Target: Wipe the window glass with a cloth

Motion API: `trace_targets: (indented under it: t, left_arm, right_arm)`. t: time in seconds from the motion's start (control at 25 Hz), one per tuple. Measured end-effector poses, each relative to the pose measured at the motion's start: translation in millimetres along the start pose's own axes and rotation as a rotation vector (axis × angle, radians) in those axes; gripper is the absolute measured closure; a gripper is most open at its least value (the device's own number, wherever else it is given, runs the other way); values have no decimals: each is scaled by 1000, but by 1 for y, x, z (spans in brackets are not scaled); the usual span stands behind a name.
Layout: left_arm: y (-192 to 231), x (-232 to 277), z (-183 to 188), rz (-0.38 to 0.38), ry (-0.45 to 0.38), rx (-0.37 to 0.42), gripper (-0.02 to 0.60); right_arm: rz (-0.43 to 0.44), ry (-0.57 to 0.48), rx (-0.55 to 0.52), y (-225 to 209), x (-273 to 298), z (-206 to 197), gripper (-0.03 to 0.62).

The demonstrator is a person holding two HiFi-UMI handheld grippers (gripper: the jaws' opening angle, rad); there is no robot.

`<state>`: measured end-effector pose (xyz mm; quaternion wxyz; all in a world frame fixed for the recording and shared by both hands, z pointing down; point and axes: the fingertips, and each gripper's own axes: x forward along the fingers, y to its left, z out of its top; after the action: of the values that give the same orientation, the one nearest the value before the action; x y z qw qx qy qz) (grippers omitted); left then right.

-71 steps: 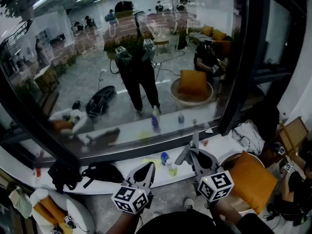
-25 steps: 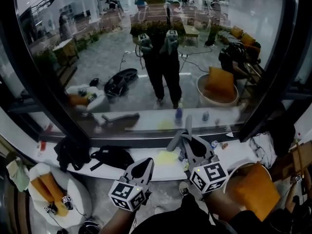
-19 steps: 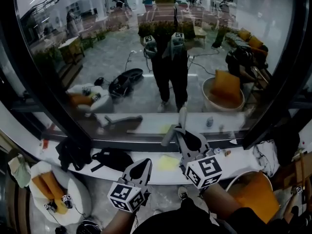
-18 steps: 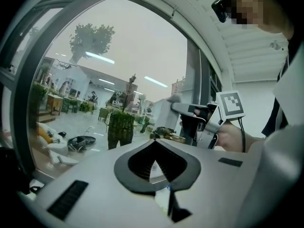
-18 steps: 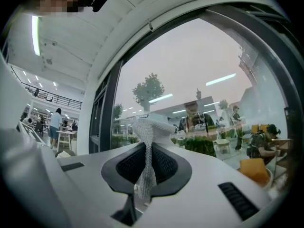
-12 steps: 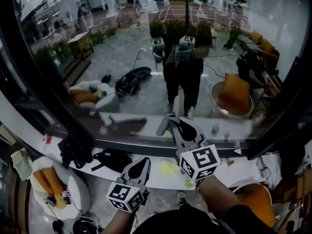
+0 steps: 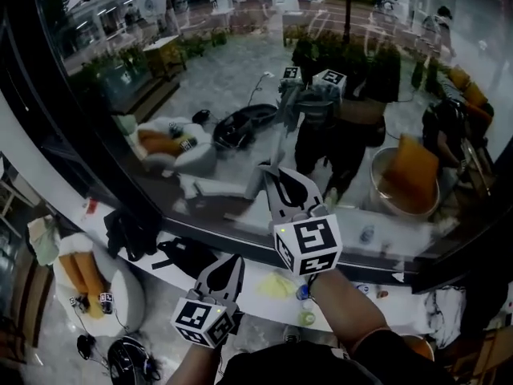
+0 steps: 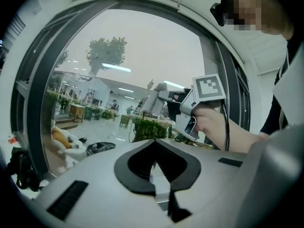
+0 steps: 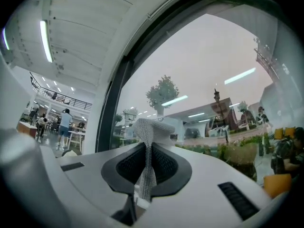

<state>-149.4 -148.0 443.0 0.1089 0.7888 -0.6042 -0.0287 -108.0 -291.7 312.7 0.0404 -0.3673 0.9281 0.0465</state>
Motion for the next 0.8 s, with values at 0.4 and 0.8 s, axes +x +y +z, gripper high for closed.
trace_targets:
  t: [0.4,0.8]
  left_arm:
    - [35,10,9,19,2,8,575]
    - [88,23,22,-106,27,34,575]
  right_arm:
    - [25,9,-7,19,63,-1,551]
    - [-108,37,-48,27,107,-12,551]
